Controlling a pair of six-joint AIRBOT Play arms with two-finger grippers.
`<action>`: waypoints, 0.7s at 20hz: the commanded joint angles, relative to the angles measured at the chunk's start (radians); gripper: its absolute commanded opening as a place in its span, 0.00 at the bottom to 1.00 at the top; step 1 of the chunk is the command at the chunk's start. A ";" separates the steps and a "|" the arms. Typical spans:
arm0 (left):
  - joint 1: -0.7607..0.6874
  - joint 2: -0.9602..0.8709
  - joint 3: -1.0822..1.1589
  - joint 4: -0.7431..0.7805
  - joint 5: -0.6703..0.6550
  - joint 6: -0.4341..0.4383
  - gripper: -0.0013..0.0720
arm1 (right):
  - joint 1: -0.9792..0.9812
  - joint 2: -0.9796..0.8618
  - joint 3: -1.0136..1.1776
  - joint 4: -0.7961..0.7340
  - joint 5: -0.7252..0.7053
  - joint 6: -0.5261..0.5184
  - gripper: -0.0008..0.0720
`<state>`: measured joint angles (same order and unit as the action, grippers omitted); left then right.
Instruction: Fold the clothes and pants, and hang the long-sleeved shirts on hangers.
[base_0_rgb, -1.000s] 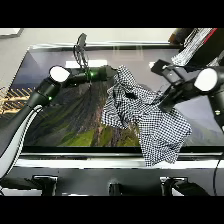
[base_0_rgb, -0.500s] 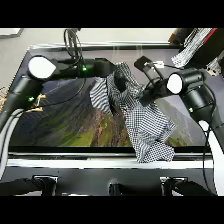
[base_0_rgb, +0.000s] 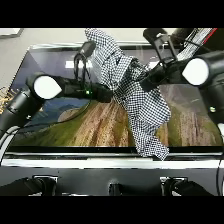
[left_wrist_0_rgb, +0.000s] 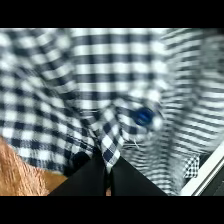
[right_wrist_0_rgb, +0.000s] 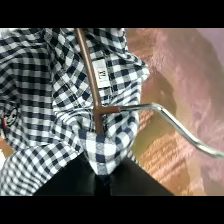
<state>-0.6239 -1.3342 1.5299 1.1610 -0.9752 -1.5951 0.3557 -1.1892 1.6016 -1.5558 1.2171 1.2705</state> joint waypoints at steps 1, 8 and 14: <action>0.002 0.006 -0.060 0.010 0.088 -0.028 0.04 | 0.001 0.059 0.016 0.031 0.160 -0.034 0.04; 0.085 0.064 0.031 0.011 0.010 0.029 0.84 | 0.001 0.107 0.016 0.063 0.247 -0.219 0.04; 0.326 0.189 0.074 0.011 -0.074 0.111 0.85 | 0.001 0.049 0.016 0.130 0.135 -0.493 0.04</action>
<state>-0.3981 -1.1942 1.5894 1.1709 -1.0084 -1.5394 0.3557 -1.1137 1.6169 -1.4719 1.4048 0.9291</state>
